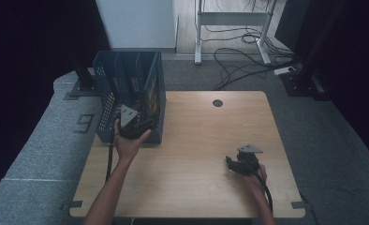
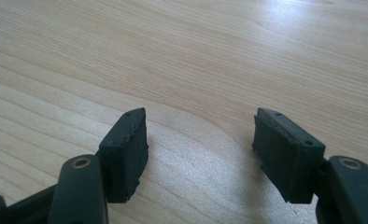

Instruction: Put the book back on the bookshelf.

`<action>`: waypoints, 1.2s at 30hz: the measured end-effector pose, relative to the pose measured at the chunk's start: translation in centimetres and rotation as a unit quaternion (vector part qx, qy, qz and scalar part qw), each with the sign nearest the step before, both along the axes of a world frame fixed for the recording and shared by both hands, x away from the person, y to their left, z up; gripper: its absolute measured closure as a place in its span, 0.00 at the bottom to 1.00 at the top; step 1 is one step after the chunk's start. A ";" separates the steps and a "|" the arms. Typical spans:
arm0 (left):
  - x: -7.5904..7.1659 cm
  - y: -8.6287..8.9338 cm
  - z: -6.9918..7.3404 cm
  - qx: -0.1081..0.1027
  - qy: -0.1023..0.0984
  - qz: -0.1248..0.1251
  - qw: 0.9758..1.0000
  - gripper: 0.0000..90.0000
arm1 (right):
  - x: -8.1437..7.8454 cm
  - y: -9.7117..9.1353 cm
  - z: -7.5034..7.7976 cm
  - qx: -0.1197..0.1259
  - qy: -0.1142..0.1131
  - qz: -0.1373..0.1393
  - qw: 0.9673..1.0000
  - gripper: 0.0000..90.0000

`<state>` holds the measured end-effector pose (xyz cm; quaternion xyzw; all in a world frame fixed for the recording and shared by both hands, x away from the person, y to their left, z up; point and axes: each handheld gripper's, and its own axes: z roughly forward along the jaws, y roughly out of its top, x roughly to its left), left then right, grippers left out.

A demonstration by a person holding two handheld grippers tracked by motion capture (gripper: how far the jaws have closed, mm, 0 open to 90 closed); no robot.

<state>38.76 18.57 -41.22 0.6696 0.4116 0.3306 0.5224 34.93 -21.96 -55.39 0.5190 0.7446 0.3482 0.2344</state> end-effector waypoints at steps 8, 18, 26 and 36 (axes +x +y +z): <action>-3.3 1.0 -2.3 -0.001 0.017 -0.024 1.000 0.38 | 0.0 0.0 0.0 0.000 0.000 0.000 1.000 0.38; -5.7 1.4 -5.3 0.002 0.057 -0.056 0.997 0.38 | 0.0 0.0 0.0 0.000 0.000 0.000 1.000 0.38; -7.4 1.0 -6.7 -0.002 0.082 -0.077 0.994 0.37 | 0.0 0.0 0.0 0.000 0.001 0.000 1.000 0.38; -9.2 1.5 -9.3 -0.003 0.112 -0.072 0.991 0.39 | 0.0 0.0 0.0 0.000 0.001 0.000 1.000 0.38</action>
